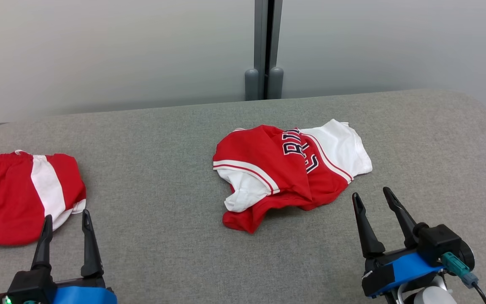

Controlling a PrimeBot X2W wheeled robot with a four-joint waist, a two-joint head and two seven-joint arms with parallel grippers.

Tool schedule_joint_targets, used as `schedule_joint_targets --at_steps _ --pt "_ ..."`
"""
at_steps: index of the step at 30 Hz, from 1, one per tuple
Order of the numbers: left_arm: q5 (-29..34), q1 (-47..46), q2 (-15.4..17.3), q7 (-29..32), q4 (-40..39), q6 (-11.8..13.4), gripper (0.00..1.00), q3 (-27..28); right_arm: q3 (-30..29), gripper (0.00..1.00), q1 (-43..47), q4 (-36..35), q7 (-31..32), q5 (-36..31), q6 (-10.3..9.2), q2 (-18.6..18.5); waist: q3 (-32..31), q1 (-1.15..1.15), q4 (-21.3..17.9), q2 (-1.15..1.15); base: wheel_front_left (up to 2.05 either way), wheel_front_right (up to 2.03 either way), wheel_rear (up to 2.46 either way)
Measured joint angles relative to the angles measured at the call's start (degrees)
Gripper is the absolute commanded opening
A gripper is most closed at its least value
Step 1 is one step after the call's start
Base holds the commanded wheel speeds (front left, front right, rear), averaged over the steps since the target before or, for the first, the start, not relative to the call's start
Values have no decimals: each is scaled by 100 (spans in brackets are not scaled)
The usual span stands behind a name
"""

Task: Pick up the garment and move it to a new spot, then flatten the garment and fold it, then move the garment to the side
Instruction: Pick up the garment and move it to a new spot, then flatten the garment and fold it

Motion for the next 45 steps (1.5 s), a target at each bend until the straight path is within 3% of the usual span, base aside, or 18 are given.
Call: schedule_joint_targets --at_steps 33,41,45 --pt "141 12 -57 0 64 -130 100 83 42 100 -29 166 0 3 0 0 14 0 -77 1 0 0 0" --pt "142 -199 -66 0 13 -138 100 35 -46 100 -898 226 0 -256 0 -1 270 0 -48 1 0 0 0" --pt "136 -315 -69 0 -5 -154 100 16 -93 100 -1533 583 1 -592 0 0 456 1 -5 1 0 0 0"
